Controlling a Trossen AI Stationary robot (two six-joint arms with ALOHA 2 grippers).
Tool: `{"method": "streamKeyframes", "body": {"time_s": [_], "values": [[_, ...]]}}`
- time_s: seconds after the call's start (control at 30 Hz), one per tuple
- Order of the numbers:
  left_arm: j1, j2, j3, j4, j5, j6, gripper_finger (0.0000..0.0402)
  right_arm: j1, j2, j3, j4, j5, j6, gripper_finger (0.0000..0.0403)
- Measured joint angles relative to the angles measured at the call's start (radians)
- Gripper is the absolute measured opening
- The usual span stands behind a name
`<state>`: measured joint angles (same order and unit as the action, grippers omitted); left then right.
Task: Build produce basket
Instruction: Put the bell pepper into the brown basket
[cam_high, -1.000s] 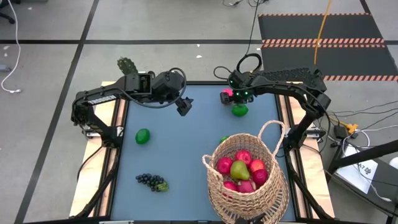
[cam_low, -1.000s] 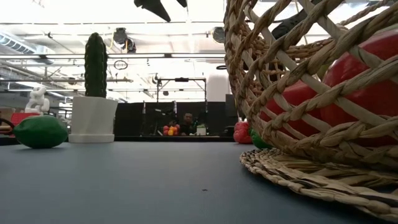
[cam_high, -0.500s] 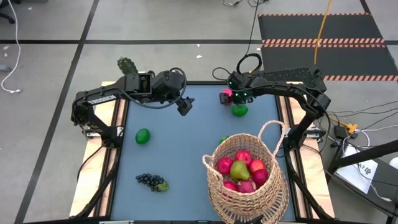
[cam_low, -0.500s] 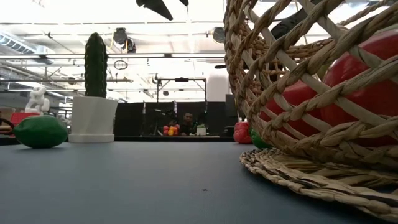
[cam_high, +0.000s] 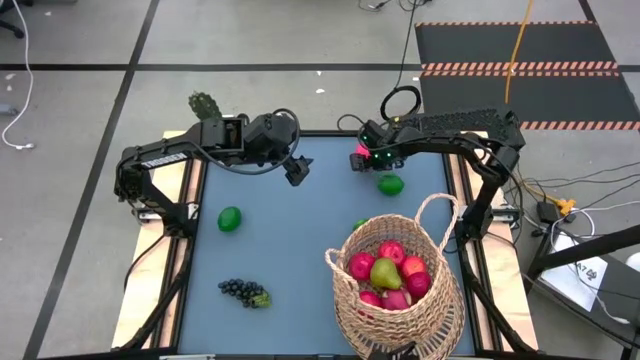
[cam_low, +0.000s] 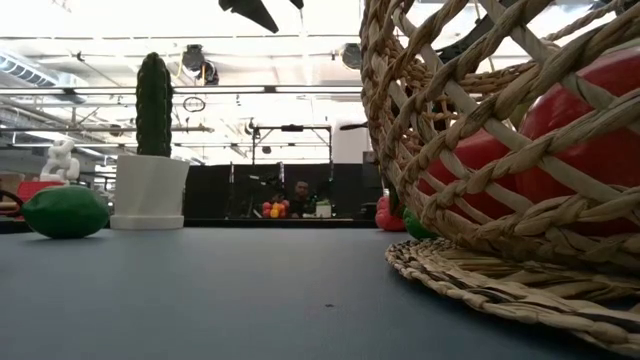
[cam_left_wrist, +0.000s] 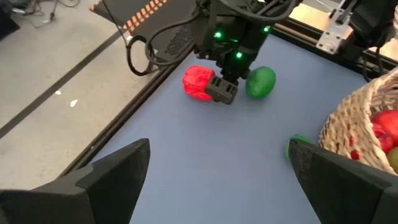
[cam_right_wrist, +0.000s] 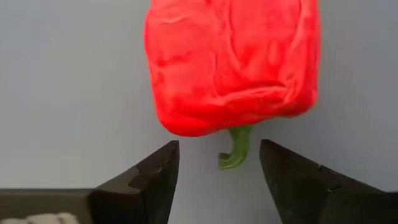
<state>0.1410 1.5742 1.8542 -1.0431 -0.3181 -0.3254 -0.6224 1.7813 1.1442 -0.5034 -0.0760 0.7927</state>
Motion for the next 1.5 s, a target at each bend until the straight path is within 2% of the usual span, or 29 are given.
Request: {"method": "streamKeyframes", "body": {"time_s": [0.4, 1.07, 1.37, 1.5], "values": [[0.000, 0.000, 0.000, 0.000, 0.004, -0.015, 0.0383, -0.027, -0.002, 0.000, 0.018, 0.024, 0.007, 0.0183], [0.000, 0.000, 0.000, 0.000, 0.005, 0.004, 0.0383, -0.027, -0.002, 0.000, 0.045, 0.023, 0.004, 0.0033], [0.000, 0.000, 0.000, -0.001, 0.005, 0.006, 0.0383, -0.026, -0.003, 0.000, 0.044, 0.020, -0.019, 0.0029], [0.000, 0.000, 0.000, -0.008, 0.005, 0.006, 0.0383, -0.017, -0.025, 0.000, 0.042, -0.044, -0.071, 0.0026]]}}
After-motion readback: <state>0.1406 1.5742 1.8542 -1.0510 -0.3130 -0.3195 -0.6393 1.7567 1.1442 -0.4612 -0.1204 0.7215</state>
